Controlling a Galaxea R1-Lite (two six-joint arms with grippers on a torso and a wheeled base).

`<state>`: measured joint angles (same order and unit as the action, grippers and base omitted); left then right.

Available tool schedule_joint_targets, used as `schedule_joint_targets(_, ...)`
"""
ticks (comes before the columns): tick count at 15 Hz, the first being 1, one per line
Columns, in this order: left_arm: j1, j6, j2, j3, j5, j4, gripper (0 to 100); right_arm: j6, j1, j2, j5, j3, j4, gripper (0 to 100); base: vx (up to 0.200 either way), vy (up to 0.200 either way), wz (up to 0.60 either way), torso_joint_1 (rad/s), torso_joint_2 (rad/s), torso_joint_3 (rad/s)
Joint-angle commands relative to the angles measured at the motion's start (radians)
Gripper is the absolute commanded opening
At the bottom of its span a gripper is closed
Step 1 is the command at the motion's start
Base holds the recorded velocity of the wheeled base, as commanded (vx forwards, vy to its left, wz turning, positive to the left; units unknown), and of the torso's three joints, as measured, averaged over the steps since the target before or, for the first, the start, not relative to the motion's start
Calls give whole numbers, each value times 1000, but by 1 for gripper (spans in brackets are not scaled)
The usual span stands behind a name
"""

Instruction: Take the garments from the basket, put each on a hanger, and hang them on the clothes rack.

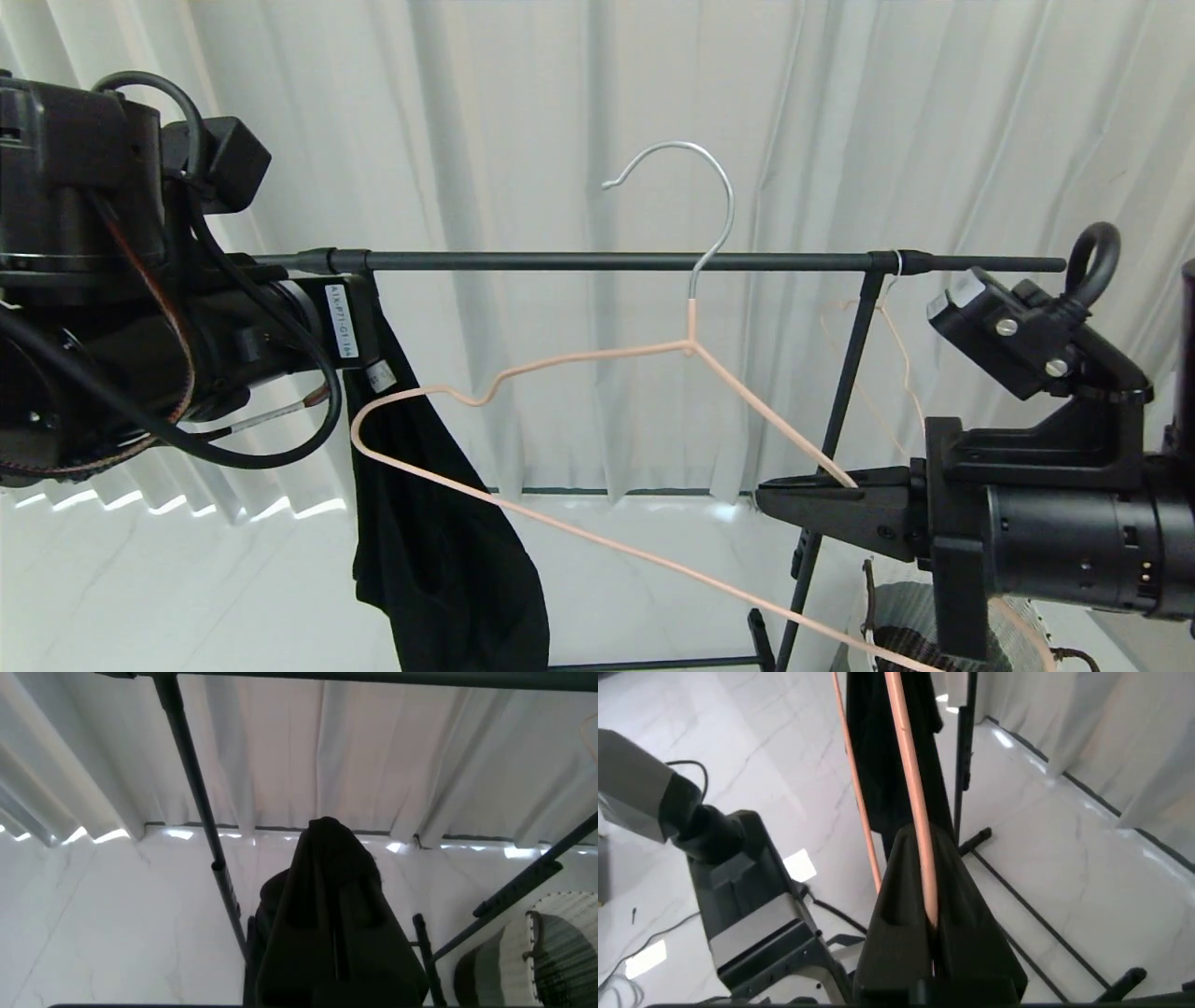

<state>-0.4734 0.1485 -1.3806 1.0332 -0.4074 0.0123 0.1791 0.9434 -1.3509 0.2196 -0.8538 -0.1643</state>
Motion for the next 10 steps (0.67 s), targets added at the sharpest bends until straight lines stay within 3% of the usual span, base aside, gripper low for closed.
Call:
schedule_joint_targets(1,-1,-1,2,-1,-1,0,0,0,-2,-33,-22,-7,-21,0,0,0,0,0,0,0)
schedule_joint_targets(10,-2,-1,9,-1,1,0,0,22,5,-148,-95,-90,-136,0,0,0,0,0,0,0)
